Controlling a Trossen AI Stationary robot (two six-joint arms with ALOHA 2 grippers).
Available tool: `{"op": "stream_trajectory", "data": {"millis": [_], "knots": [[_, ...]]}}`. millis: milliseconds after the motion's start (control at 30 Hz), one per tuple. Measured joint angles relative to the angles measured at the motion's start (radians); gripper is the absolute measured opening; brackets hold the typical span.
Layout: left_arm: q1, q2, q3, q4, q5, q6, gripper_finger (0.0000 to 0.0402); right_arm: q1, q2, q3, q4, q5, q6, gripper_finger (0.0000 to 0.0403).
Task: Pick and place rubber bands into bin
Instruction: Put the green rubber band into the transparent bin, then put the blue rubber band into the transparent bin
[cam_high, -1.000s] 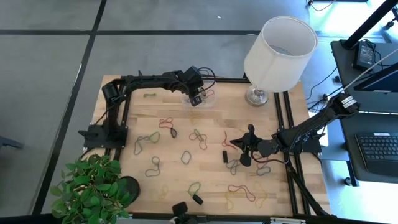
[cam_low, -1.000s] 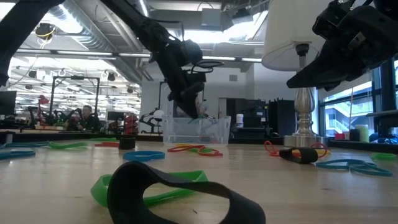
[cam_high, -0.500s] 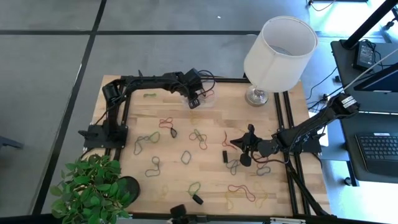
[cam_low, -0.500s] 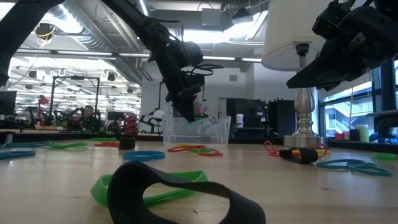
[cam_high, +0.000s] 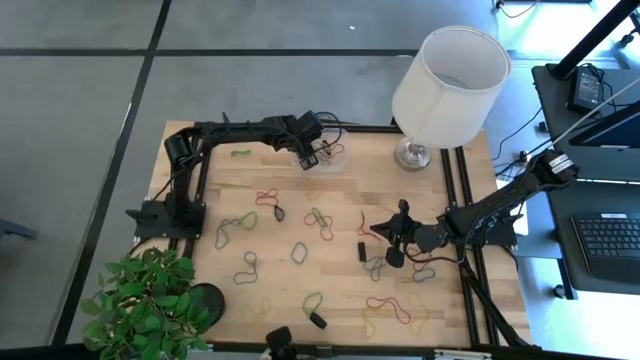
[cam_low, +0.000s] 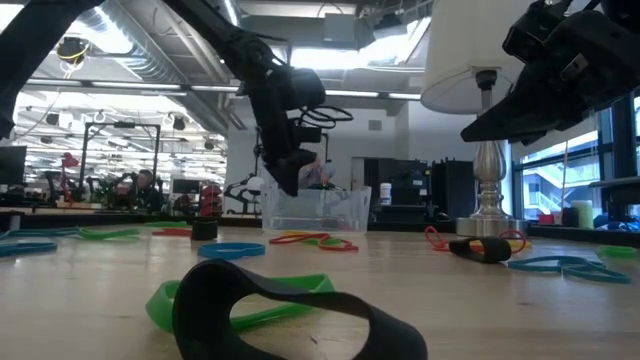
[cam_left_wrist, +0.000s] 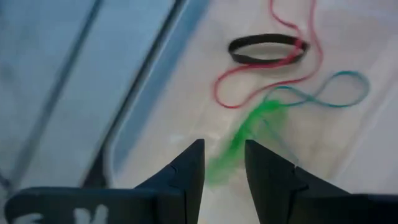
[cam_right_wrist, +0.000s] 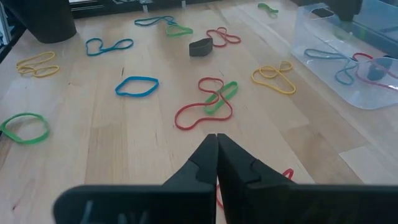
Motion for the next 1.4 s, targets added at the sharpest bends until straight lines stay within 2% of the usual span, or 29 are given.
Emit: {"op": "stream_trajectory", "data": {"millis": [67,233,500,700,833,967,1100,1400], "knots": [[-0.001,0.000,0.000,-0.003,0.084,0.038,0.0109,0.000,0.000,0.000,0.000,0.000,-0.002,0.0007],[-0.001,0.000,0.000,-0.005,0.120,0.034,0.0109,0.000,0.000,0.000,0.000,0.000,-0.003,0.0007],[-0.003,0.000,0.000,0.001,0.083,0.015,0.0102,0.000,0.000,0.000,0.000,0.000,-0.003,0.0007],[-0.042,-0.023,0.069,-0.166,0.058,0.026,0.0086,0.000,0.000,0.000,0.000,0.000,-0.003,0.0007],[-0.099,-0.069,0.101,-0.270,0.018,0.018,0.0061,0.000,0.000,0.000,0.001,0.000,0.000,0.0007],[-0.174,-0.129,0.090,-0.342,0.098,0.059,0.0026,0.000,0.000,0.000,0.001,0.000,0.002,0.0007],[-0.237,-0.228,-0.021,-0.291,0.187,0.066,0.0004,0.000,0.000,0.000,0.000,-0.002,0.009,0.0007],[-0.288,-0.602,-0.457,0.002,0.206,-0.049,0.0002,0.005,0.003,0.000,-0.015,-0.008,0.067,0.0005]]}}
